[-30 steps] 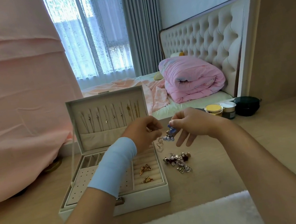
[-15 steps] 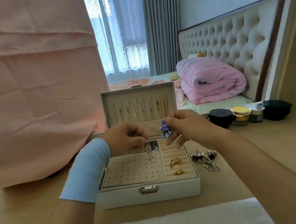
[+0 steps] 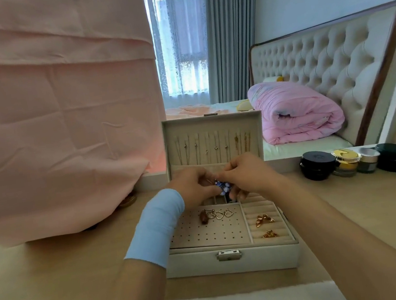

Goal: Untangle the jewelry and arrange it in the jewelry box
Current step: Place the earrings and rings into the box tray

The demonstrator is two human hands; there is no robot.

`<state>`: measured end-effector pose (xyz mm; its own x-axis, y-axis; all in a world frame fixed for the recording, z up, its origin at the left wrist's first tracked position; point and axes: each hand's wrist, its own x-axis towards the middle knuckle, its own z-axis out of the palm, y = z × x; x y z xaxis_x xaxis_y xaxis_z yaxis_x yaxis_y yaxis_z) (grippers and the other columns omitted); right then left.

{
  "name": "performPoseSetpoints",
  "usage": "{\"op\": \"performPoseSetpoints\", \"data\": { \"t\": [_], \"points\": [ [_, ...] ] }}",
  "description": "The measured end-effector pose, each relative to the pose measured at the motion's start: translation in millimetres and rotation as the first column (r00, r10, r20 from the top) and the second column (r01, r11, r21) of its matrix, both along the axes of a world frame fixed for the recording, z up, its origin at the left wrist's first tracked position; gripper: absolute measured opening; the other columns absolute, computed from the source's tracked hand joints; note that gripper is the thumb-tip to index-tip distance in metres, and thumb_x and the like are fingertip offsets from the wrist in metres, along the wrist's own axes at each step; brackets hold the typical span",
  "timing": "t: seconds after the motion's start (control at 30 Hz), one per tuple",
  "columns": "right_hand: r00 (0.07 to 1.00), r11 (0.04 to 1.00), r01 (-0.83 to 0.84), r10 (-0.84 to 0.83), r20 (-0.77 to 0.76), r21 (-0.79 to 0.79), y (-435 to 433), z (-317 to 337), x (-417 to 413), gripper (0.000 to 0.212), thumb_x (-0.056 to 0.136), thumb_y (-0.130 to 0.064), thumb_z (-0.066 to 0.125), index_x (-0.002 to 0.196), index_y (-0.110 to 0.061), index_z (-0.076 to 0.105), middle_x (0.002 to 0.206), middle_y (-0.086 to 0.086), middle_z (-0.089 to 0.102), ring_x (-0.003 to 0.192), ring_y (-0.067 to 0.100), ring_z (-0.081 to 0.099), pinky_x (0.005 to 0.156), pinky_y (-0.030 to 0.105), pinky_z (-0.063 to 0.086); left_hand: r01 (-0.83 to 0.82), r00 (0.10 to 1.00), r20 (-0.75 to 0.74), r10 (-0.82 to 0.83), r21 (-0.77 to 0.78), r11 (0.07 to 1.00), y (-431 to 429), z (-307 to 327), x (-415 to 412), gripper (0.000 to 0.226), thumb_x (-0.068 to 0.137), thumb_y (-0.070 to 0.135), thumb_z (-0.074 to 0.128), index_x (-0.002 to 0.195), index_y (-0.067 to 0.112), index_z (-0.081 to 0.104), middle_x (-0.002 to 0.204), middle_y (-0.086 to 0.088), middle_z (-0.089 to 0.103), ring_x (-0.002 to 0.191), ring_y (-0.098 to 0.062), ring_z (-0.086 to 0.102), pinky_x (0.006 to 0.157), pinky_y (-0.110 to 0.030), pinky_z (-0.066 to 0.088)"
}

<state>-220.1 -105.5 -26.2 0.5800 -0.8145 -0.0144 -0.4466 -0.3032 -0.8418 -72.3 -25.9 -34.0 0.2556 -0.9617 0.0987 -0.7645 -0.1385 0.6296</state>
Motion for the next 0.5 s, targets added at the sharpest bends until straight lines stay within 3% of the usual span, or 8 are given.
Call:
{"op": "performPoseSetpoints", "data": {
  "t": [0.23, 0.4, 0.5],
  "points": [
    [0.999, 0.998, -0.034, 0.035, -0.023, 0.052, -1.7, -2.0, -0.9, 0.011, 0.096, -0.013, 0.066, 0.102, -0.007, 0.072, 0.071, 0.009, 0.071, 0.047, 0.009, 0.062, 0.047, 0.023, 0.050, -0.095, 0.995, -0.037, 0.092, -0.079, 0.992, -8.1, -13.7, -0.1, 0.008, 0.081, 0.032, 0.074, 0.080, 0.027, 0.067, 0.080, 0.009, 0.068, 0.076, -0.009, 0.062, 0.075, -0.027, 0.052],
    [0.976, 0.968, -0.005, -0.049, -0.212, -0.250, -2.6, -7.3, 5.3, 0.012, 0.087, -0.023, 0.077, 0.077, -0.019, 0.073, 0.066, -0.005, 0.065, 0.056, 0.004, 0.058, 0.053, 0.020, 0.043, -0.060, 0.997, 0.045, 0.061, -0.025, 0.998, -5.4, -14.4, 3.0, 0.011, 0.081, 0.025, 0.074, 0.075, 0.032, 0.067, 0.081, 0.013, 0.067, 0.082, -0.009, 0.063, 0.084, -0.030, 0.054],
    [0.966, 0.947, -0.012, -0.072, -0.249, -0.322, -0.3, -7.8, 8.7, 0.016, 0.086, -0.029, 0.077, 0.073, -0.022, 0.072, 0.072, -0.005, 0.067, 0.067, 0.003, 0.059, 0.054, 0.020, 0.042, -0.030, 0.996, 0.081, 0.029, 0.004, 1.000, -3.7, -12.9, 5.2, 0.008, 0.084, 0.022, 0.070, 0.084, 0.030, 0.071, 0.087, 0.009, 0.067, 0.085, -0.010, 0.061, 0.084, -0.026, 0.050]
  ]
}}
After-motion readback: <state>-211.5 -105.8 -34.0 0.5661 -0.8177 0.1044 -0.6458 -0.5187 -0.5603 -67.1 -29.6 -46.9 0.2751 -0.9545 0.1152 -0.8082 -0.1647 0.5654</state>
